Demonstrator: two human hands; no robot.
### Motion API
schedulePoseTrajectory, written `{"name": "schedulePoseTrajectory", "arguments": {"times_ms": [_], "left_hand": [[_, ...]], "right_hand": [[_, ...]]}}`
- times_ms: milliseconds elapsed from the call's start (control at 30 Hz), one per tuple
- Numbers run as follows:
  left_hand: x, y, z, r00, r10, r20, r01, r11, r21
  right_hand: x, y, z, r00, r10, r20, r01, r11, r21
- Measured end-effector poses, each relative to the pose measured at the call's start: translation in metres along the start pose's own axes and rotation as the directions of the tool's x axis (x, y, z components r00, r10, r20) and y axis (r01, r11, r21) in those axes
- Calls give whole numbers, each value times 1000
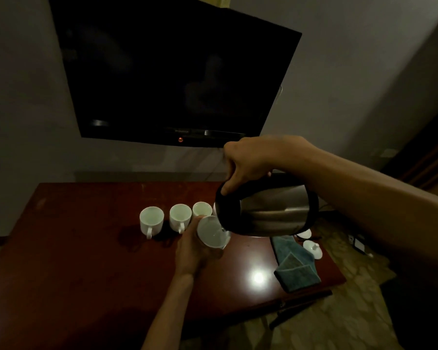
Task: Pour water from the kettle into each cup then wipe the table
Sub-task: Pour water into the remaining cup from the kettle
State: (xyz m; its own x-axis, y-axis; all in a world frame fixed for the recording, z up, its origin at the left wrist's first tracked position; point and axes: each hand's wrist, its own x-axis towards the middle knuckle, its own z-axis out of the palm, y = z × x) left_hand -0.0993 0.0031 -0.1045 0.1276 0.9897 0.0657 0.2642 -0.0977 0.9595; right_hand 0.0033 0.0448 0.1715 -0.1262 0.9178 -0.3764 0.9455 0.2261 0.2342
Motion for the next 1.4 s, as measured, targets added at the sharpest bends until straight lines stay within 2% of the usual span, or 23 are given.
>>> {"name": "schedulePoseTrajectory", "arguments": {"times_ms": [500,1400], "left_hand": [[6,-6,1,999,38,-11,-38,999,-9],[11,-5,0,997,-75,-6,75,997,-32]], "right_hand": [[14,8,5,1000,-19,3,19,1000,3],[21,3,6,998,-36,56,31,996,83]]}}
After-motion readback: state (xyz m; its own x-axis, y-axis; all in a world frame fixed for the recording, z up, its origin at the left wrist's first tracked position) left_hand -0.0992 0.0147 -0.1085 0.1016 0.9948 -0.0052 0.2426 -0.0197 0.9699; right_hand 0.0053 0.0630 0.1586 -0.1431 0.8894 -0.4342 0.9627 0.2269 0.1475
